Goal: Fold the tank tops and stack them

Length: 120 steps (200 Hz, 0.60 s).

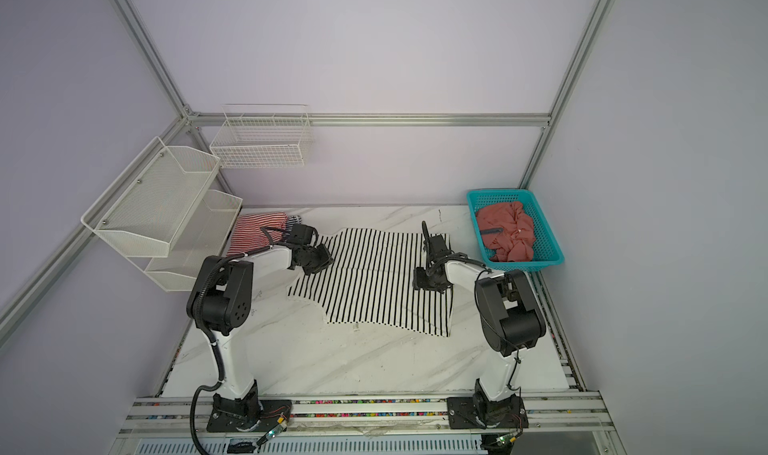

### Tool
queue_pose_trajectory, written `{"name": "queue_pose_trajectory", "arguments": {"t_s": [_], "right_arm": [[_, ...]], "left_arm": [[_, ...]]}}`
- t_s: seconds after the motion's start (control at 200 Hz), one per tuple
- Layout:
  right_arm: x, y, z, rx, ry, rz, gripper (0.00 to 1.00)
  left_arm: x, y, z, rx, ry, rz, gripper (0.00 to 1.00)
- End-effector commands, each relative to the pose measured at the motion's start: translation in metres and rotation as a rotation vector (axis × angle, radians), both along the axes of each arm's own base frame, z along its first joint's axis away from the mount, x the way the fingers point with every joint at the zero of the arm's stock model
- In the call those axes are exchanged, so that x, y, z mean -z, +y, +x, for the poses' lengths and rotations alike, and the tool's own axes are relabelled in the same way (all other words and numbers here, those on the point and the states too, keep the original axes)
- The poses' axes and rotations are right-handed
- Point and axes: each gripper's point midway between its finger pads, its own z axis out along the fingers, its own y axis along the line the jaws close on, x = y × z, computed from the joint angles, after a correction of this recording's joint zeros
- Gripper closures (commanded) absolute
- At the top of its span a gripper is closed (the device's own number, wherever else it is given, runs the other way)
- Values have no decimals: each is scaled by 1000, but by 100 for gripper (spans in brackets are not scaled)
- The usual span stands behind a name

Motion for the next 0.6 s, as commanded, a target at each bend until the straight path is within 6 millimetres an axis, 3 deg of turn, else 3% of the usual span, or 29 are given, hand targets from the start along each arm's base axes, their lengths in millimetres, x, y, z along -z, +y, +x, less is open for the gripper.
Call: {"name": "queue_pose_trajectory", "arguments": {"t_s": [0.0, 0.21, 0.345, 0.485, 0.595], "right_arm": [[15, -2, 6, 3, 25, -14, 43], [24, -1, 19, -1, 28, -29, 43], [25, 2, 27, 3, 33, -23, 43], [5, 3, 29, 3, -4, -11, 44], [-29, 1, 32, 37, -86, 14, 46]], "left_arm": [[61, 44, -57, -101, 227, 106, 69], [58, 59, -68, -136, 224, 118, 69], [49, 60, -63, -139, 201, 118, 69], [11, 47, -39, -66, 102, 103, 65], [-31, 41, -31, -22, 21, 161, 63]]}}
